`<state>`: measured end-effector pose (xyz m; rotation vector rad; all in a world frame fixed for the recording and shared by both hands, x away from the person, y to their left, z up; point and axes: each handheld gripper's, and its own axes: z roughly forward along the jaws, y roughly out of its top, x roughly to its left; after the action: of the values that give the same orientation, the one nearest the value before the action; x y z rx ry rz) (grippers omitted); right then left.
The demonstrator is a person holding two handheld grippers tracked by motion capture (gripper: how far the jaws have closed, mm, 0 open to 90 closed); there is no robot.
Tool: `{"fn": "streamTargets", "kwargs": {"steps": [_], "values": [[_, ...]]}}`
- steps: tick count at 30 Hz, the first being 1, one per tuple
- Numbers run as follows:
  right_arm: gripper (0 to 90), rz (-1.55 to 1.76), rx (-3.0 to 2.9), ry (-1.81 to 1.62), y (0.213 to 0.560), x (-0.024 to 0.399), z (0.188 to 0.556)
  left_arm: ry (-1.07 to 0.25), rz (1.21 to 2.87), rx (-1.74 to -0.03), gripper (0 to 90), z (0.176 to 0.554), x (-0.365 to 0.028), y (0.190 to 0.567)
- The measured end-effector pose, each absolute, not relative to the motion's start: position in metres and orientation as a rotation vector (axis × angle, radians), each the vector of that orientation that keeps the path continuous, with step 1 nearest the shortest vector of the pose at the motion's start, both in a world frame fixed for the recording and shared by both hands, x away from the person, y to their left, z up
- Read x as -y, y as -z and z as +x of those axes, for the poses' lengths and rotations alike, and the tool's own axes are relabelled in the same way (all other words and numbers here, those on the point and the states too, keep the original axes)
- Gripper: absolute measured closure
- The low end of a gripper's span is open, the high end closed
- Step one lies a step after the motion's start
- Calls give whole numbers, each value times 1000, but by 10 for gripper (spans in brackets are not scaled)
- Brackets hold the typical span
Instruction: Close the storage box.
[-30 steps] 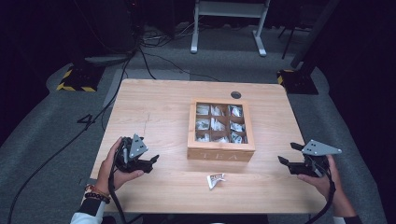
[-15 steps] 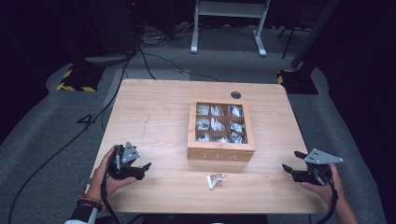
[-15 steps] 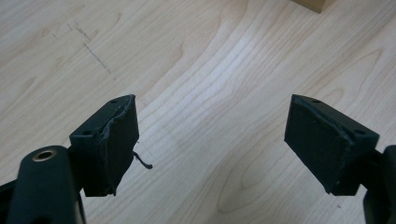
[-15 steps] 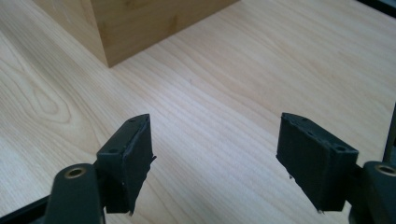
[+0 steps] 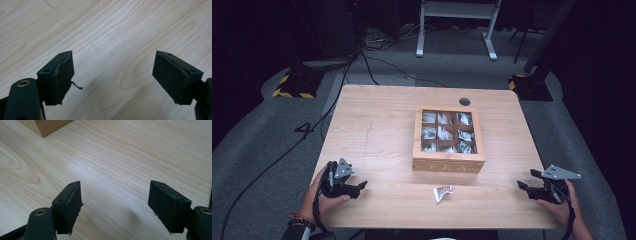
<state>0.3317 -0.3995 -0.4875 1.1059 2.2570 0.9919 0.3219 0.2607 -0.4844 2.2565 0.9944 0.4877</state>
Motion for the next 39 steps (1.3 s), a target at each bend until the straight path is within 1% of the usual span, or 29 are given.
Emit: {"fn": "streamTargets", "kwargs": {"steps": [9,14,17,19,39], "values": [[253,1201,-2245,-1008,498,409,331,-426,2237,-1030,178,320,-275,499],[242,1239,-2239,-1013,503,412,331,-396,2185,-1064,169,318,-281,503],[238,1242,-2238,-1011,503,413,331,-399,2170,-1068,162,318,-283,504],[207,1230,-2247,-1000,504,411,332,-404,2173,-1063,160,318,-283,504],[205,1235,-2244,-997,504,411,332,-405,2165,-1074,159,318,-282,505]]}}
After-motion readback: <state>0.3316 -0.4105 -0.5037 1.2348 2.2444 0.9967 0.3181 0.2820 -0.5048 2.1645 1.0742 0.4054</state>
